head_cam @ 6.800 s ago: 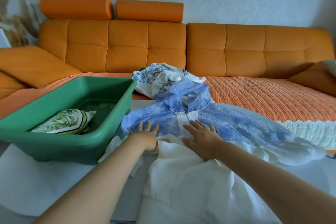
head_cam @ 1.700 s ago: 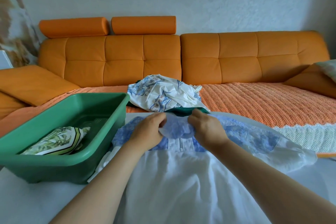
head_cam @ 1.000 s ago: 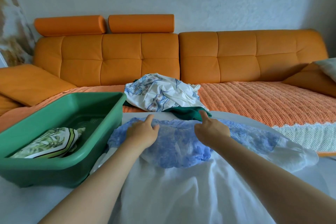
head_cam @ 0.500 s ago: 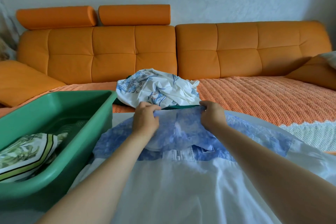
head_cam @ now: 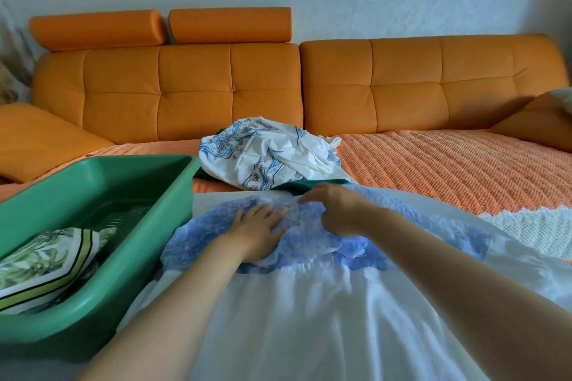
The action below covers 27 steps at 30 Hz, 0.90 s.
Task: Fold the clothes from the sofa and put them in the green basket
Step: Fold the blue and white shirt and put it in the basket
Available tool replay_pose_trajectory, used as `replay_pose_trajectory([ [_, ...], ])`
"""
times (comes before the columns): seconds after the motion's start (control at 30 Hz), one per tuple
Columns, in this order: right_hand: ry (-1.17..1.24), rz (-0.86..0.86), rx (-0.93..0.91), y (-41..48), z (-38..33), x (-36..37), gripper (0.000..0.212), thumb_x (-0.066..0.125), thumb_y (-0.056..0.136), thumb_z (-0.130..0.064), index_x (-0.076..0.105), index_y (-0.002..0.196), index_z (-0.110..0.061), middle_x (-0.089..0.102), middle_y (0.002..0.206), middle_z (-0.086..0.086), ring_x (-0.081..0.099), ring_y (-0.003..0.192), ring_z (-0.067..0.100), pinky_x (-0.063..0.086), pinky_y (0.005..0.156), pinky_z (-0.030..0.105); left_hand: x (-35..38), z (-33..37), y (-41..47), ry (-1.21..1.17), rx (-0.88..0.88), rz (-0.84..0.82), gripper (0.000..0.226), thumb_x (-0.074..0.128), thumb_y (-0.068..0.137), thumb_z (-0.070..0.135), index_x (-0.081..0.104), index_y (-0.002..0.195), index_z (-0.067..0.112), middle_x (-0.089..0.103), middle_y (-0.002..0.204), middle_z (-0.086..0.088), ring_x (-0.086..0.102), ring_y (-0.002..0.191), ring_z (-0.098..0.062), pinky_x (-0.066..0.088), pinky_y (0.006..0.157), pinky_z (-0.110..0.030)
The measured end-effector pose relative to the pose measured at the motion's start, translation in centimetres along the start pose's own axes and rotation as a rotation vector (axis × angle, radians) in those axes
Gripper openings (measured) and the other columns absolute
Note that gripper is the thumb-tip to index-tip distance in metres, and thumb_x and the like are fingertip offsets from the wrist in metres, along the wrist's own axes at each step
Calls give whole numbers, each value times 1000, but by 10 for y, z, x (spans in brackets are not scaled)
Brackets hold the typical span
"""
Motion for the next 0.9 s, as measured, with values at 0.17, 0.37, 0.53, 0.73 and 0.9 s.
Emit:
replay_pose_trajectory([
  [0.17, 285, 83, -125, -28, -1, -24, 55, 42, 81, -37, 66, 128, -22, 66, 126, -2, 59, 115, 11, 43, 96, 23, -43, 2, -36, -384, 260, 283, 72, 31, 90, 73, 50, 143, 30, 52, 145, 9, 44, 136, -12, 34, 112, -37],
  [0.37, -151, -130, -131, -49, 4, -21, 77, 66, 73, -69, 45, 143, -45, 55, 130, -7, 53, 120, 16, 43, 104, 38, -37, 20, -72, 150, 393, 308, 71, 49, 77, 70, 52, 135, 30, 58, 126, 10, 53, 120, -12, 47, 91, -33],
  [0.53, -501, -170, 17, -51, 7, -12, 58, 70, 77, -49, 54, 132, -39, 55, 123, -6, 53, 118, 20, 46, 91, 36, -33, 34, -62, 54, 350, 383, 11, 62, 81, 25, 51, 80, 27, 49, 82, 8, 58, 90, -19, 28, 55, -30],
  [0.73, -445, 94, 92, -32, -2, -15, 21, 52, 88, -3, 58, 94, -21, 61, 103, 4, 60, 85, 28, 37, 60, 30, -55, 44, -57, -55, 400, 689, 24, 53, 58, -11, 52, 67, 12, 49, 68, -2, 52, 63, -29, 27, 52, -30],
  [0.9, -522, 373, -101, -34, -1, -26, 24, 67, 68, 14, 62, 81, -5, 57, 83, 13, 56, 58, 28, 34, 45, 29, -52, 50, -53, 273, 534, 798, 24, 62, 56, -7, 57, 67, 14, 54, 66, -5, 57, 61, -28, 35, 45, -30],
])
Point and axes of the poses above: each hand's wrist, its own y-axis towards the middle knuckle, its own x-axis out of the palm, z = x × y, the point moved 2 cm from there along y, towards the middle knuckle
